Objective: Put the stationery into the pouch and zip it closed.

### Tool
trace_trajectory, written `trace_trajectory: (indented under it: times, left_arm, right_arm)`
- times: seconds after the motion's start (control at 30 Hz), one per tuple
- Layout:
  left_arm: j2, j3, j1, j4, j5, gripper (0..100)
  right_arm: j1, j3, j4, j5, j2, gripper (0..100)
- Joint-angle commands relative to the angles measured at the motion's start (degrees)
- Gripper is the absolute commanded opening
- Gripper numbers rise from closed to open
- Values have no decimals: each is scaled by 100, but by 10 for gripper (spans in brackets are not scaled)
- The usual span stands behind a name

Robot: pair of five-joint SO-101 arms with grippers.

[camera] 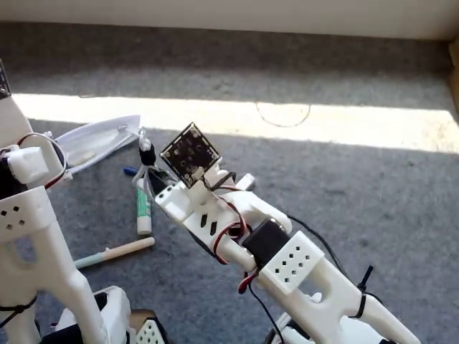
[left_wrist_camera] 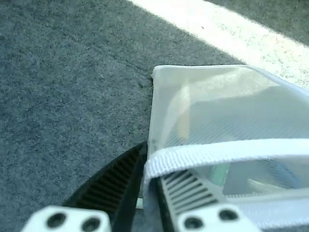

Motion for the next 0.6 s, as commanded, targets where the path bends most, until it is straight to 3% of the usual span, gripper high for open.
trace_trajectory:
  times: [0.0,0.3,0.57]
  left_arm:
    - [-127,-277,-75,18,44,7]
    - [-127,-277,-110,18,44,7]
    - [-127,-277,-110,18,44,7]
  right_arm:
    - [-4,-22,418,114,-224,105]
    - [523,40,716,123,-31,108]
    - [629,-119,708,229,1604,110]
